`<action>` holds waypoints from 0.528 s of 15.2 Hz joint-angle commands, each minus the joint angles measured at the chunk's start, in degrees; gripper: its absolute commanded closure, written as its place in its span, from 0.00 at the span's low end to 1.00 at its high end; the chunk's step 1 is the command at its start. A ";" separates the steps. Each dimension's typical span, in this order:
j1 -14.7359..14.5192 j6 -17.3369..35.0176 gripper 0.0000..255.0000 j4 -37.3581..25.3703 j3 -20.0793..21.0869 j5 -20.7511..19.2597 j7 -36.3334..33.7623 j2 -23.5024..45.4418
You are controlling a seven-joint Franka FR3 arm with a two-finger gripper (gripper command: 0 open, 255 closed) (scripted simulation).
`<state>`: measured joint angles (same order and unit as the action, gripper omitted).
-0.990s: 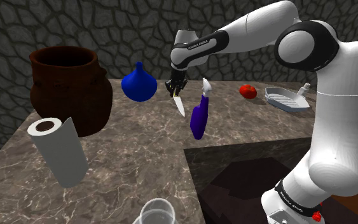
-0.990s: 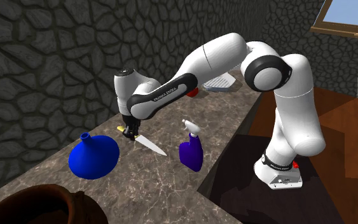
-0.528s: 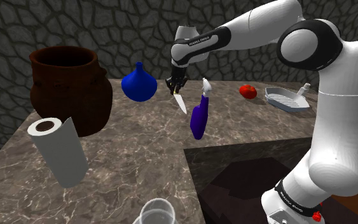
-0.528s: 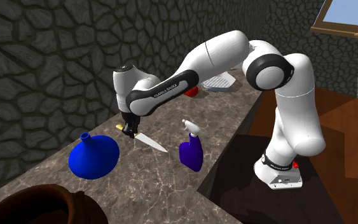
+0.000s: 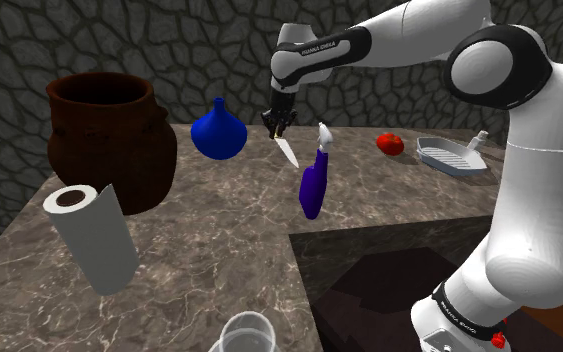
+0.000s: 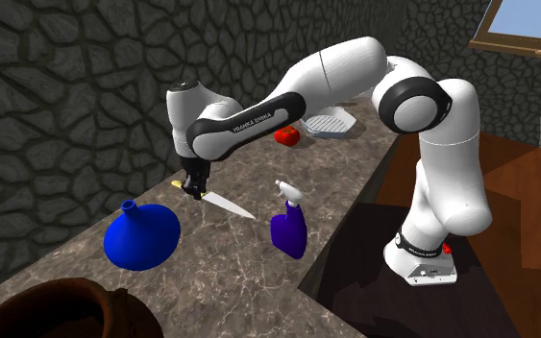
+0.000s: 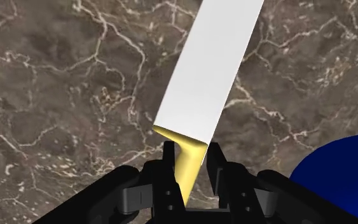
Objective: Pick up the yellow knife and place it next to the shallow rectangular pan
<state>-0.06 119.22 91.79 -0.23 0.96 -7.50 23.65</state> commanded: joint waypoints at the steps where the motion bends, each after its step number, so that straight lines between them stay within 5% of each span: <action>1: 0.01 -1.47 1.00 -1.10 -0.01 -0.01 -0.02 -0.35; 8: 0.01 -6.32 1.00 -4.75 -0.02 -0.05 -0.09 -1.55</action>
<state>-0.04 113.87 88.03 -0.26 0.93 -7.57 22.06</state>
